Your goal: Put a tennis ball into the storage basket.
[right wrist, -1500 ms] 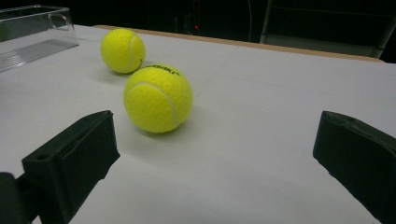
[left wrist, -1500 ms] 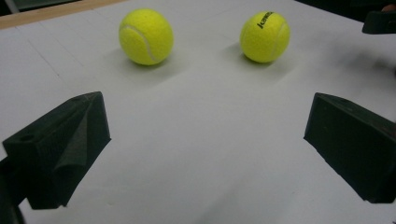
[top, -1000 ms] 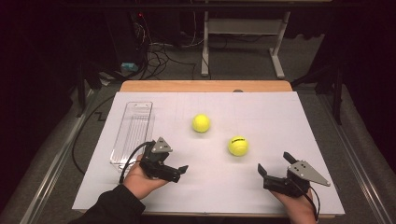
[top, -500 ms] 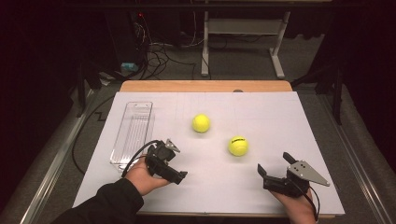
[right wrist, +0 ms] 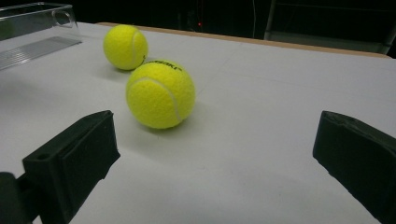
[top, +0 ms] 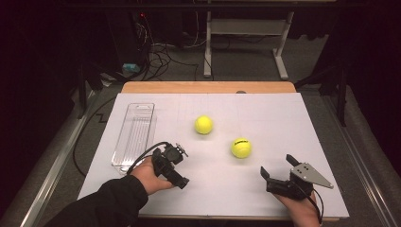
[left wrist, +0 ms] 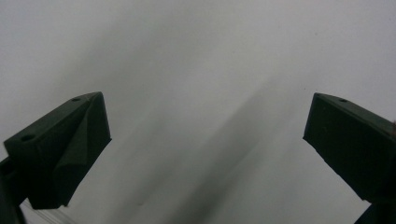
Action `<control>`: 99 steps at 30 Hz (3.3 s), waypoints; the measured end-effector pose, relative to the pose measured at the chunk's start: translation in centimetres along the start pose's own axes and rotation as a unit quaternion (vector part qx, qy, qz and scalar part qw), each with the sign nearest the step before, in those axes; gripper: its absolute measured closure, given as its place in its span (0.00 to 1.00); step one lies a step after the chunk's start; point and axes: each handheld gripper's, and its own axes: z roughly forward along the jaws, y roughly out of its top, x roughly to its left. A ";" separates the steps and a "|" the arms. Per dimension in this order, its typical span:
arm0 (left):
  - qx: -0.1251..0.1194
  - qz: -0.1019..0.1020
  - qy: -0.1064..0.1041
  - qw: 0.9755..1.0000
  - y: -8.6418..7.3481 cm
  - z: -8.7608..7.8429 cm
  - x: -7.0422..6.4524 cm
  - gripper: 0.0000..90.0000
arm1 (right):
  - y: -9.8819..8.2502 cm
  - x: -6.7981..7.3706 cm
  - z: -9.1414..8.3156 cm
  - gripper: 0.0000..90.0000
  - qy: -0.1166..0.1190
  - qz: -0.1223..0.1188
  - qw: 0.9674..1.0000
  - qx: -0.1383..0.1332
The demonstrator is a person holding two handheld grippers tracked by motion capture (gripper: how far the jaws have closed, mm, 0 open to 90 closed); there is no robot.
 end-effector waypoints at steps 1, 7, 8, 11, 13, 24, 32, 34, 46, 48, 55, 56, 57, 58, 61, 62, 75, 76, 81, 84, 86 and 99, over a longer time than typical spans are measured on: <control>0.009 0.002 -0.003 1.000 0.1 0.2 -0.1 0.01 | 0.0 0.0 0.1 0.00 0.000 -0.002 1.000 0.001; 0.024 0.008 -0.007 1.000 0.3 0.3 -0.4 0.01 | 0.1 0.2 0.5 0.01 0.005 -0.006 1.000 0.012; 0.021 0.008 -0.007 1.000 0.3 0.2 -0.4 0.01 | 0.1 0.4 0.6 0.01 0.004 -0.006 1.000 0.017; 0.020 0.008 -0.008 1.000 0.3 0.2 -0.4 0.01 | 0.2 0.6 1.0 0.00 0.009 -0.005 1.000 0.028; 0.020 0.005 -0.011 1.000 0.3 0.0 -0.3 0.01 | 0.4 0.8 1.4 0.00 0.021 -0.004 0.999 0.033; 0.015 0.005 -0.012 1.000 0.3 -0.5 -0.2 0.01 | 2.4 1.4 4.5 0.00 0.033 -0.015 0.998 0.057; 0.016 0.008 -0.015 1.000 0.4 -0.4 -0.3 0.01 | 3.2 2.0 8.0 0.00 0.043 -0.019 0.995 0.092; 0.016 0.007 -0.015 1.000 0.4 -0.5 -0.3 0.01 | 3.2 2.1 8.5 0.00 0.045 -0.019 0.994 0.097; 0.013 0.009 -0.020 1.000 0.3 -0.7 -0.4 0.01 | 3.1 2.7 11.9 0.20 0.058 -0.017 0.985 0.163; 0.014 0.010 -0.020 1.000 0.4 -0.7 -0.4 0.01 | 3.1 2.7 11.9 0.25 0.066 -0.016 0.984 0.164; 0.017 0.011 -0.020 1.000 0.5 -0.7 -0.4 0.01 | 3.1 2.8 11.8 0.30 0.071 -0.016 0.984 0.163; 0.016 0.010 -0.020 1.000 0.5 -0.7 -0.5 0.01 | 3.1 2.8 11.8 0.30 0.071 -0.016 0.984 0.163; 0.015 0.010 -0.020 1.000 0.5 -0.7 -0.5 0.01 | 3.2 2.9 11.6 0.30 0.067 -0.022 0.986 0.154; 0.015 0.010 -0.020 1.000 0.5 -0.7 -0.5 0.01 | 3.3 2.9 11.5 0.30 0.068 -0.023 0.986 0.149; 0.018 0.011 -0.020 1.000 0.7 -0.9 -0.4 0.01 | 3.8 3.3 10.8 0.30 0.073 -0.027 0.989 0.125; 0.018 0.011 -0.020 1.000 0.7 -0.9 -0.4 0.01 | 3.9 3.5 10.6 0.30 0.074 -0.029 0.990 0.118; 0.012 0.006 -0.018 1.000 0.9 -1.6 -0.3 0.01 | 4.4 7.1 8.8 0.30 0.121 -0.056 0.989 0.070; 0.013 0.006 -0.019 1.000 0.9 -1.7 -0.3 0.01 | 4.4 7.1 8.8 0.30 0.121 -0.056 0.989 0.070; 0.009 0.008 -0.017 1.000 1.0 -2.2 -0.3 0.01 | 4.2 8.7 8.3 0.30 0.146 -0.059 0.986 0.056; 0.008 0.008 -0.016 1.000 1.1 -2.6 -0.4 0.01 | 4.0 9.2 8.2 0.30 0.151 -0.062 0.985 0.056; 0.008 0.009 -0.014 1.000 1.2 -2.8 -0.4 0.01 | 3.8 9.8 8.1 0.30 0.159 -0.063 0.984 0.055; 0.007 0.013 -0.002 1.000 1.8 -4.7 -0.7 0.02 | 2.9 13.0 7.7 0.30 0.204 -0.074 0.975 0.050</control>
